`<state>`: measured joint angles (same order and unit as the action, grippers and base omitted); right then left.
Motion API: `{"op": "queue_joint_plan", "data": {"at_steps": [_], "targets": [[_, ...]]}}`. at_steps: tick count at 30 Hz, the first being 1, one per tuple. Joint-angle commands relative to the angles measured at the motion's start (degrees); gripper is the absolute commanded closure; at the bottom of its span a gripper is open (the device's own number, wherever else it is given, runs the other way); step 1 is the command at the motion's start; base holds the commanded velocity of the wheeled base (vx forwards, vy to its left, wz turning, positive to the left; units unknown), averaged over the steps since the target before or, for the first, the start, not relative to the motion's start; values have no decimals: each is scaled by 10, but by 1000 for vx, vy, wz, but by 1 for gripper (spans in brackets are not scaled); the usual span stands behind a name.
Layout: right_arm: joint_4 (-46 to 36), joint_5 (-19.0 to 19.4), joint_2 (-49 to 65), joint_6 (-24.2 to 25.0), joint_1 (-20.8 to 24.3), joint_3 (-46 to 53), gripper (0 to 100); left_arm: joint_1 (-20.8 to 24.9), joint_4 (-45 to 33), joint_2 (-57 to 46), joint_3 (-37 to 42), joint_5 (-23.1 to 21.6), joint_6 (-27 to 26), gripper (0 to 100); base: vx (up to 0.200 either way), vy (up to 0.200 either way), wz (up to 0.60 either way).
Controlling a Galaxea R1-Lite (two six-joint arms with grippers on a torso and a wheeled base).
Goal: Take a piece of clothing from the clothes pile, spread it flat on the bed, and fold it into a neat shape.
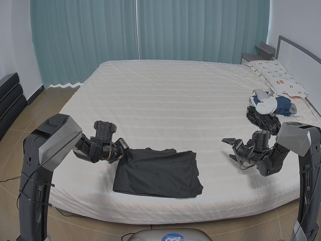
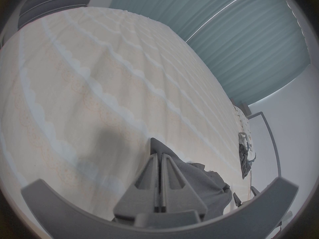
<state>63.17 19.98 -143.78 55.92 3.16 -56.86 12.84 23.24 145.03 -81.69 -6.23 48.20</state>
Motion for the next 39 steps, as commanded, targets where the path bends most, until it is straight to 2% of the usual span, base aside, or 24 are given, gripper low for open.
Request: {"op": "queue_joint_plan", "data": {"at_steps": [1, 10, 15, 16, 20, 27, 30, 36, 37, 39], "targets": [[0, 1, 0, 0, 0, 0, 0, 0, 2, 15, -15, 37, 1, 100, 0, 0, 0], [0, 0, 3, 0, 0, 1, 0, 0, 5, 16, -15, 77, 4, 100, 0, 0, 0], [9, -7, 9, -14, 11, 11, 0, 0, 5, 11, -10, 81, 7, 100, 0, 0, 0], [13, -8, 10, -15, 14, 15, 0, 0, 5, 10, -9, 81, 8, 0, 0, 0, 0], [55, -14, 32, -20, 59, 58, 0, -2, 5, 10, -10, 74, 30, 0, 0, 0, 0], [71, -14, 72, -25, 144, 126, 0, -8, 6, 3, -9, 72, 51, 0, 0, 0, 0], [76, -10, 89, -37, 189, 167, 0, -19, 6, -9, -6, 63, 75, 0, 0, 0, 0], [78, -6, 84, -94, 223, 212, 0, -25, 7, -17, 8, 40, 77, 0, 0, 0, 0], [78, 10, 90, -114, 230, 228, 0, -25, 7, -16, 9, 40, 75, 0, 0, 0, 0], [78, 22, 93, -120, 236, 238, 0, -25, 7, -16, 9, 40, 74, 0, 0, 0, 0]]}}
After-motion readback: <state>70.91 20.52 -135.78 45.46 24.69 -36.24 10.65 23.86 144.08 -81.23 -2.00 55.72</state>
